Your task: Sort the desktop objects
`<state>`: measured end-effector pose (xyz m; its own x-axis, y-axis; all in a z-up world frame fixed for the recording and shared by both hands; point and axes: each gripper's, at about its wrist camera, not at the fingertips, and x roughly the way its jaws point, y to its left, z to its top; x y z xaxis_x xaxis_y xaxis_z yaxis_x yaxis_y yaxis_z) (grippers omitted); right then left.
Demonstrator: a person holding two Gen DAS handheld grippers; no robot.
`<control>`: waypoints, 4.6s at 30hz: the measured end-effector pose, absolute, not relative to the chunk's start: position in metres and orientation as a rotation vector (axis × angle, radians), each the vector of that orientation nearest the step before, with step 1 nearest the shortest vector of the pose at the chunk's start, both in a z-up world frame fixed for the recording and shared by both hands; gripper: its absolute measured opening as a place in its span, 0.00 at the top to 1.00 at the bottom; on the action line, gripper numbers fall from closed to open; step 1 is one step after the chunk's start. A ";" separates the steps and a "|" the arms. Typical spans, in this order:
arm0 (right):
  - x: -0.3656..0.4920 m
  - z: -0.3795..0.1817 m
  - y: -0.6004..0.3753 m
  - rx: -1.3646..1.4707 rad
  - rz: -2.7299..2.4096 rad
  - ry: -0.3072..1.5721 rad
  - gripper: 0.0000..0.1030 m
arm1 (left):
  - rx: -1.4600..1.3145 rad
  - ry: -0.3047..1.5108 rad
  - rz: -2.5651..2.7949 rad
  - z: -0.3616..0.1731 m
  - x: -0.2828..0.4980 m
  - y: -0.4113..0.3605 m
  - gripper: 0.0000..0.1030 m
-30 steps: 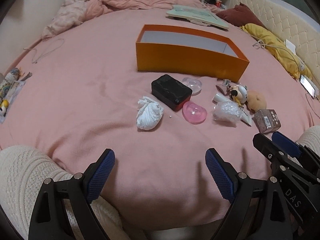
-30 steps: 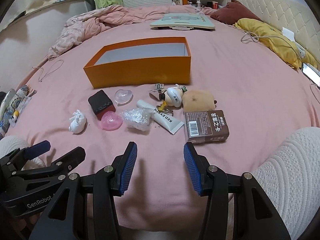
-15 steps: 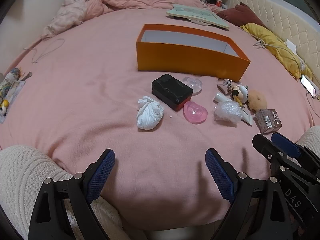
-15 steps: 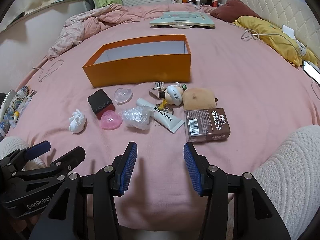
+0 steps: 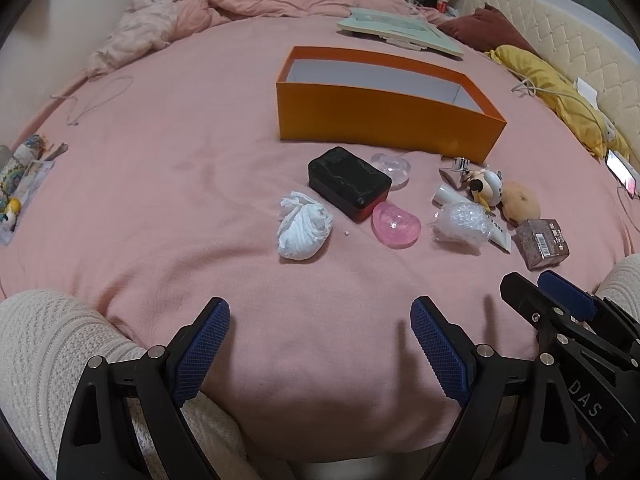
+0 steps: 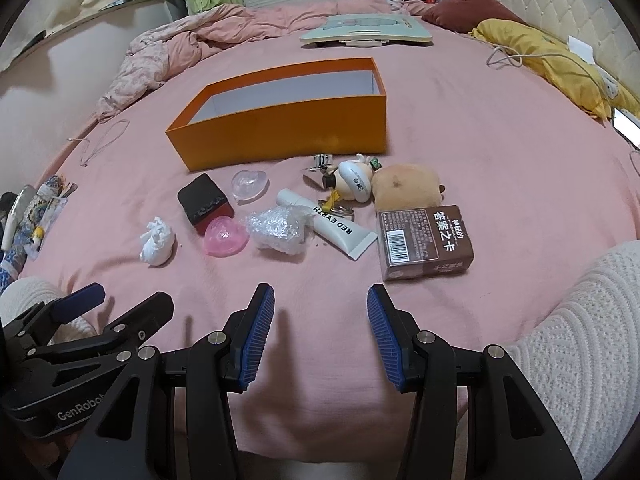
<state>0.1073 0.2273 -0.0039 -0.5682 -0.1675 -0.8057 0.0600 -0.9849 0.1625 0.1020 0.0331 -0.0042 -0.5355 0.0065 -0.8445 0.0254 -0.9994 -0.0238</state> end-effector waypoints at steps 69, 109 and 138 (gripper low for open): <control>0.081 -0.003 0.268 1.346 -2.971 -0.408 0.42 | 1.022 0.541 -3.026 0.028 0.079 0.005 0.77; 0.017 -0.026 0.274 1.486 -2.839 -0.359 0.66 | 1.071 0.472 -3.007 0.019 0.080 0.013 0.77; -0.079 0.029 0.228 1.078 -2.642 -0.079 0.66 | 1.098 0.256 -3.149 0.047 -0.077 0.016 0.77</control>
